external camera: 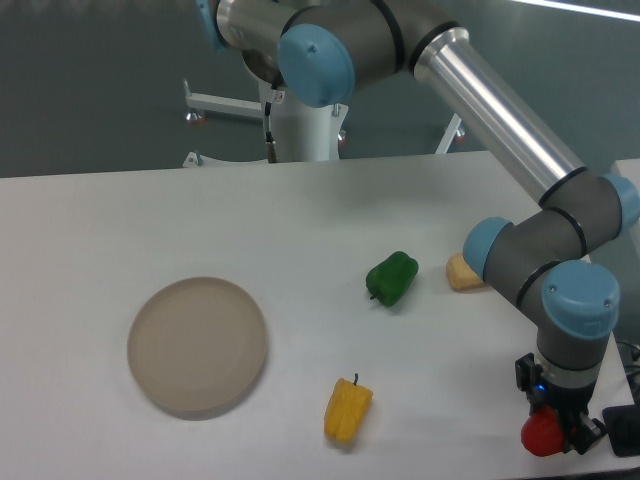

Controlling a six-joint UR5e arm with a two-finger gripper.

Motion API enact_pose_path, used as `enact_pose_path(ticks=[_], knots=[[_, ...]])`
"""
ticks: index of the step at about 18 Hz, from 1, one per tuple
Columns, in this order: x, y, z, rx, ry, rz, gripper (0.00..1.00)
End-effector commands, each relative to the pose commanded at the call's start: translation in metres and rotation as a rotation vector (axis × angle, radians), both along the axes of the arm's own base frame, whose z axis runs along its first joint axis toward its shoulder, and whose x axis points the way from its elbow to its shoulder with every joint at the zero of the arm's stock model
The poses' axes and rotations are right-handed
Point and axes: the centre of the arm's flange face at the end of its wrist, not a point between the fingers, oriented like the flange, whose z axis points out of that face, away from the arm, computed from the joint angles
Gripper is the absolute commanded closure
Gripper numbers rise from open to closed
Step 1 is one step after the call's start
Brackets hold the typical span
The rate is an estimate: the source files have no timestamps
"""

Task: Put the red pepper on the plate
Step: 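Carry the held red pepper with the gripper over the round plate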

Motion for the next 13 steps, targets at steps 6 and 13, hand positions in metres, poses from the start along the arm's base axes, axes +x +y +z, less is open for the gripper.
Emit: enact_pose_path(ticks=[6,13], knots=[[0.039,-0.001,0.012,-0.006,-0.054,0.042,0.44],[0.117,-0.003,0.041,0.001,-0.132,0.108,0.44]])
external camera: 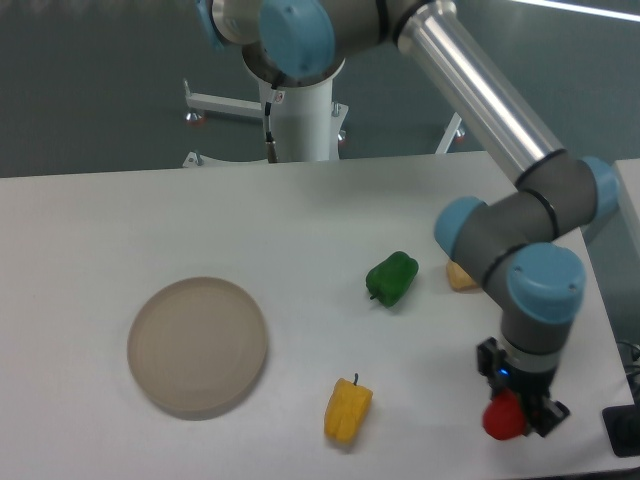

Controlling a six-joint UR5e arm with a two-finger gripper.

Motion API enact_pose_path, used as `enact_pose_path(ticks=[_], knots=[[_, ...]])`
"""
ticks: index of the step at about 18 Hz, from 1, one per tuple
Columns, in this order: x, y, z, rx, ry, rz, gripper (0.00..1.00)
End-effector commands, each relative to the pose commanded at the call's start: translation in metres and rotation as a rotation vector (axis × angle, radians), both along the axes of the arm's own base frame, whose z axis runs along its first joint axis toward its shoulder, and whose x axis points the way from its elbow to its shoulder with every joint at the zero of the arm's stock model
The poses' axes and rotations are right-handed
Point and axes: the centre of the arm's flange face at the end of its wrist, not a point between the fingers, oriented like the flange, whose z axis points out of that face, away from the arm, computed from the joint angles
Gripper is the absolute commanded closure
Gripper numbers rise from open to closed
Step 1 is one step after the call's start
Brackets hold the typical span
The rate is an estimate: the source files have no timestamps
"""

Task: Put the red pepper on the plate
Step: 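Carry the held red pepper with the gripper over the round plate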

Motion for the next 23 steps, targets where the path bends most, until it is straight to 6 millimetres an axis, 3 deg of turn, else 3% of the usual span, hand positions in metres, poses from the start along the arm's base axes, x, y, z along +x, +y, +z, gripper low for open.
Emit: enact_pose_path(ticks=[5,9,13,18,23], knots=[[0.064,-0.007,0.013,0.013,-0.075,0.053,0.44],[0.142,0.011,0.031,0.04,-0.128,0.181,0.44],[0.2,0.026,0.036,0.047,-0.172,0.304,0.44],[0.27,0.016,0.017,-0.007,-0.227,0.399,0.44],[0.317,0.011,-0.004,-0.056,-0.24,0.452,0.44]])
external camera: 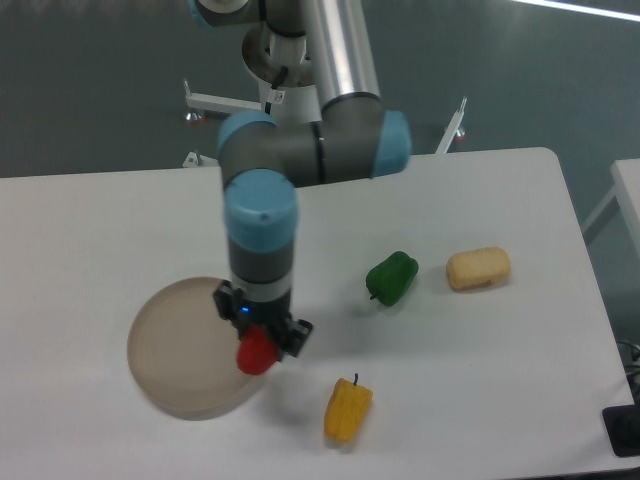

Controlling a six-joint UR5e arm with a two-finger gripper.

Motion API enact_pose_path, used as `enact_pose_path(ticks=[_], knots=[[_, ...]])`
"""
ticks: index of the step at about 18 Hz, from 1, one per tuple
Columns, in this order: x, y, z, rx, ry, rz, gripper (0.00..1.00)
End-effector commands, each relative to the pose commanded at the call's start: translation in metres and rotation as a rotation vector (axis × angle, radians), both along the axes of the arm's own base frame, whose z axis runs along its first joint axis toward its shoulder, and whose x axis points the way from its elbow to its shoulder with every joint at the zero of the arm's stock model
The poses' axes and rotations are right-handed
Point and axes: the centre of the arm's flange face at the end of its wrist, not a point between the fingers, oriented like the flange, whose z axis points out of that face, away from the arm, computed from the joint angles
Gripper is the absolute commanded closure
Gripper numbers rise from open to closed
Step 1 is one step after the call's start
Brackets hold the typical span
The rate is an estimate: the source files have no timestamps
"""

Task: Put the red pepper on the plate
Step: 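Carry the held red pepper with the gripper over the round plate, then lower the red pepper onto the plate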

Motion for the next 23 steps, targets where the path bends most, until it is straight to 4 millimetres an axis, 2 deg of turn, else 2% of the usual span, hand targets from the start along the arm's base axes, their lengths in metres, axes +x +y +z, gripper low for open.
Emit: enact_pose_path(ticks=[7,12,16,23], knots=[[0.031,-0.006,-0.029,-0.071,-0.019,-0.026,0.44],[0.056,-0.001,-0.047,-0.098,-0.026,-0.059,0.44],[0.064,-0.001,-0.05,-0.115,-0.031,-0.07,0.44],[0.064,0.004,-0.06,-0.13,-0.026,-0.073,0.44]])
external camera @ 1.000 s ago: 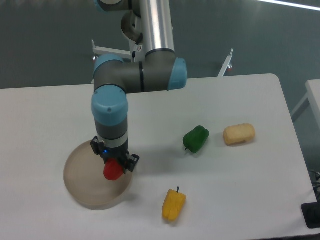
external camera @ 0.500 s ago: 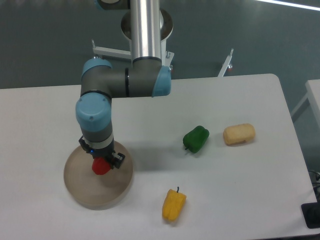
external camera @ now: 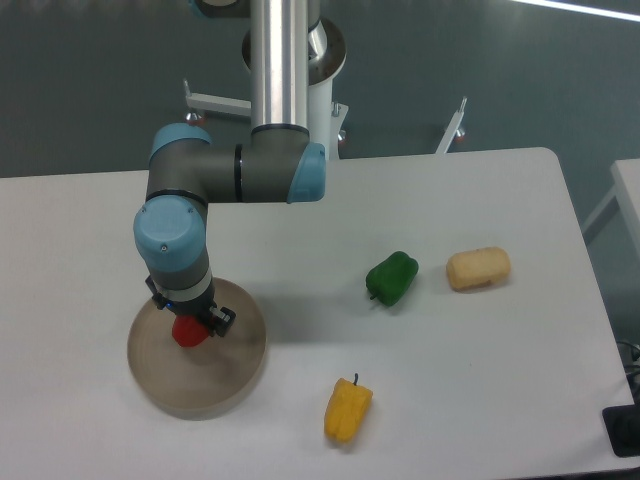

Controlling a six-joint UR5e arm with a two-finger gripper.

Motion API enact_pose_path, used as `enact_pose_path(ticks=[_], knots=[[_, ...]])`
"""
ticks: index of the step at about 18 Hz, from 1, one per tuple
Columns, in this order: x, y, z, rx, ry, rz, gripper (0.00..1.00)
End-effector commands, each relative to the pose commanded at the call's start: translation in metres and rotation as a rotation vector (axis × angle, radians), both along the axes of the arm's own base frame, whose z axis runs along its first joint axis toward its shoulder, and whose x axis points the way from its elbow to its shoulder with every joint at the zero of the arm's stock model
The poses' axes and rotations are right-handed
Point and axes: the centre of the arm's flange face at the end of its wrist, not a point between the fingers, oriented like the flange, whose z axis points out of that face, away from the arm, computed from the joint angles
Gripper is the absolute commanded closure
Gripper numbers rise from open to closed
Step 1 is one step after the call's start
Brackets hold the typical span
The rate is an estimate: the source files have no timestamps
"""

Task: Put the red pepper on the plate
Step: 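Lower the red pepper onto the plate, then open the gripper to release the red pepper on the plate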

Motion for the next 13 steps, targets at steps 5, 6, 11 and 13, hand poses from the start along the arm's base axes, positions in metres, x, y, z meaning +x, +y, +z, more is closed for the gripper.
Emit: enact_pose_path(ticks=[5,6,11,13], knots=[[-0.001,0.002,-0.003,-0.001,0.0,-0.003,0.44],[-0.001,0.002,-0.004,-0.003,-0.001,-0.003,0.44],[0.0,0.003,-0.008,-0.007,-0.002,-0.003,0.43],[0.0,0.003,-0.01,-0.011,-0.001,-0.003,0.43]])
